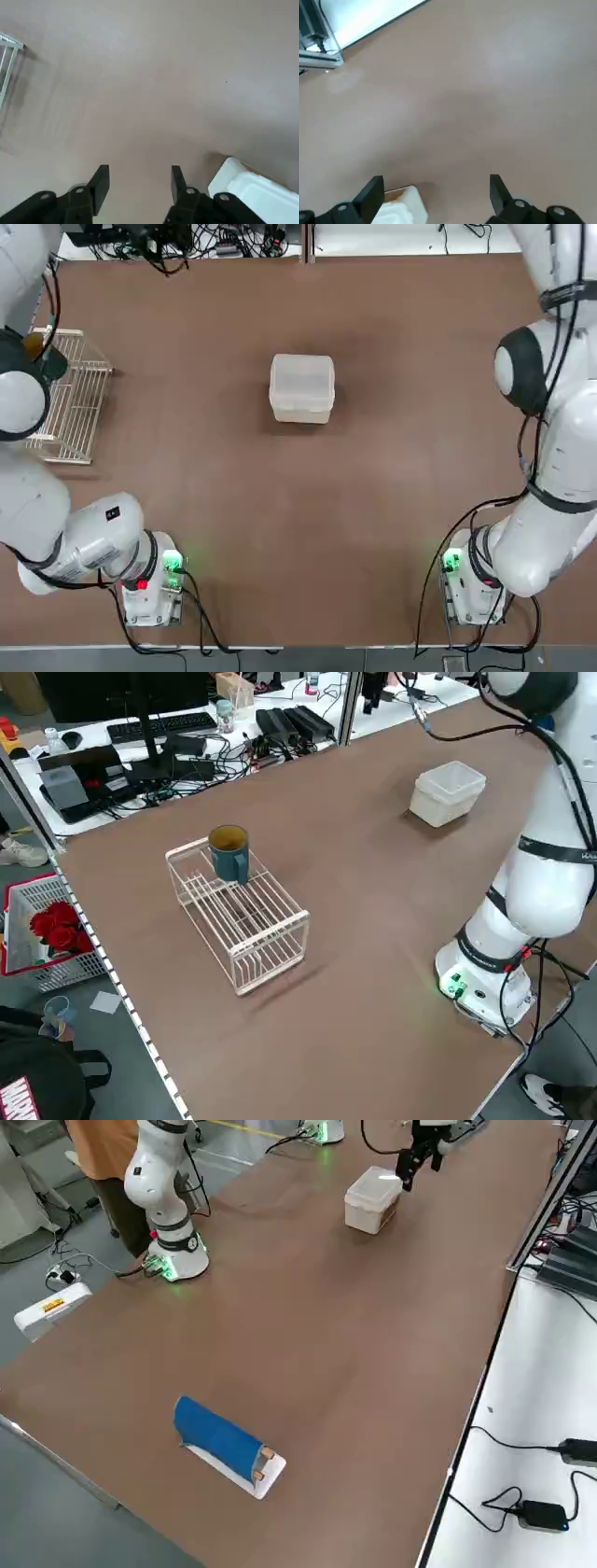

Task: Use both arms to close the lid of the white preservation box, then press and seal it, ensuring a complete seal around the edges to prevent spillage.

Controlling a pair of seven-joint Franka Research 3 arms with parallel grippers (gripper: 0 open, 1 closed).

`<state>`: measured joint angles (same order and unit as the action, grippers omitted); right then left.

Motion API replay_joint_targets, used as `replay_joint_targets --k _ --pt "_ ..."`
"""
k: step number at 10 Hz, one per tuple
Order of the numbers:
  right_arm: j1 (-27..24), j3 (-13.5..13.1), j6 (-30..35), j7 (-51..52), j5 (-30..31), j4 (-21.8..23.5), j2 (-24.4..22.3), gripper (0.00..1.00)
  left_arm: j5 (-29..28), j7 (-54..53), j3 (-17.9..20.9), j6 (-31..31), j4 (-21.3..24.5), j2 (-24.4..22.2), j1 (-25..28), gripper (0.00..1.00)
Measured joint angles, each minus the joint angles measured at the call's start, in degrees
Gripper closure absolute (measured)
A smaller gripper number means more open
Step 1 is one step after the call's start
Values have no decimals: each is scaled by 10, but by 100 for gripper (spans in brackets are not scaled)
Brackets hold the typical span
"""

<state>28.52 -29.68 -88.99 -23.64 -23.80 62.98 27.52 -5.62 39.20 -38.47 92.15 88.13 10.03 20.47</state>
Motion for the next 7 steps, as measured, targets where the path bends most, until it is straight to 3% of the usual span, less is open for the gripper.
replay_joint_targets --k 1,2,3,4,5,7 --pt "-38 22 15 37 24 2 -16 0 20 -45 77 -10 0 -21 -53 33" --pt "-81 66 27 57 71 3 -34 0 31 -75 141 -24 -1 -40 -104 22" --pt "-125 130 38 62 126 4 -55 0 36 -99 166 -31 -1 -55 -126 7" --pt "-167 197 46 64 176 7 -77 0 40 -127 182 -38 -2 -71 -138 0" --pt "-199 243 51 77 212 15 -97 0 42 -161 209 -51 -3 -88 -157 0" --pt "-239 269 53 137 237 46 -130 0 64 -225 278 -62 -4 -115 -199 0"
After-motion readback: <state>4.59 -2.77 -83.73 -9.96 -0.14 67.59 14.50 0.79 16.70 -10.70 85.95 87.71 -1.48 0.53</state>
